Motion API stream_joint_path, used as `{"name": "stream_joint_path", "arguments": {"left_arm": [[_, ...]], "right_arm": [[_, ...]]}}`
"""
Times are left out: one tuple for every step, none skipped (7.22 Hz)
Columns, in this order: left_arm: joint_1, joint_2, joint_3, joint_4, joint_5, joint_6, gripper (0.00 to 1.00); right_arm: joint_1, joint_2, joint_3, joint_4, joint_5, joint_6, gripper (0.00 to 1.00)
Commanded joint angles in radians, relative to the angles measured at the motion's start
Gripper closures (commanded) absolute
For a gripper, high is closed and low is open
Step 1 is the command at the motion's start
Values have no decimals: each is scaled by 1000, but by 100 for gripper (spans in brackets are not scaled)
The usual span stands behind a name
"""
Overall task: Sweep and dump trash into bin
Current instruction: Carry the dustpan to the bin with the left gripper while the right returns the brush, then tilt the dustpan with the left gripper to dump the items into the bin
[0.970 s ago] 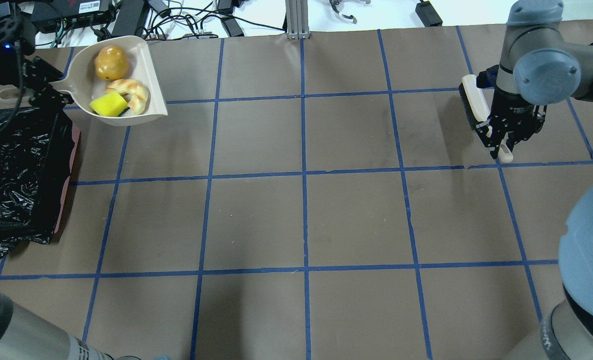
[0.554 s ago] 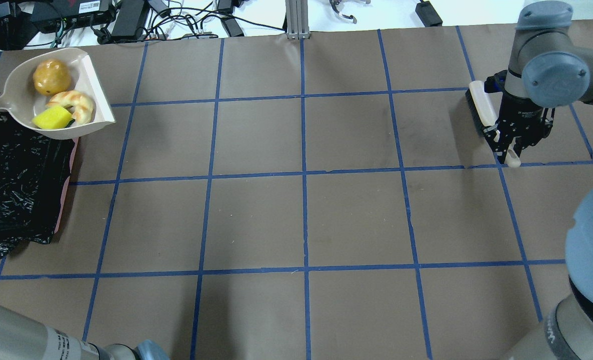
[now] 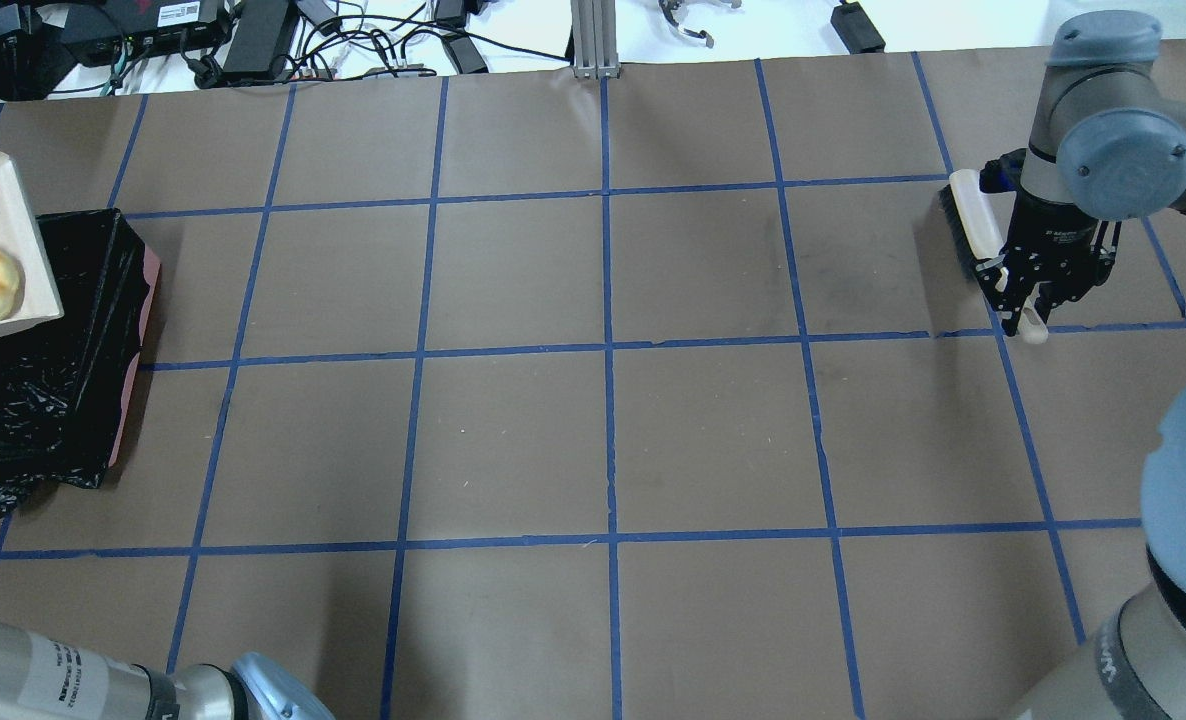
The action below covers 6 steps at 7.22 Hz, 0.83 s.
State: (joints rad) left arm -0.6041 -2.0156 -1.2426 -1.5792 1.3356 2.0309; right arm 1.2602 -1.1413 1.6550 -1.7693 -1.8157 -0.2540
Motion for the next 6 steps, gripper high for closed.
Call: {"name": "stream_joint_path", "arguments": {"left_arm": [[30,-21,8,42,97,86,96],[30,-23,8,86,143,147,97],[24,-34,5,134,181,202,99],[15,-35,5,142,192,212,99],[-21,-37,3,157,239,263,99],[-55,-41,-3,221,249,341,99]], "right_arm": [[2,-29,6,2,6,-11,100],[4,-46,37,1,9,-7,100],[4,-55,64,-15,6,-10,100],[4,-51,68,-36,6,-13,100],[4,-48,68,-47,4,-21,100],[4,-48,69,-52,6,-21,100]]}}
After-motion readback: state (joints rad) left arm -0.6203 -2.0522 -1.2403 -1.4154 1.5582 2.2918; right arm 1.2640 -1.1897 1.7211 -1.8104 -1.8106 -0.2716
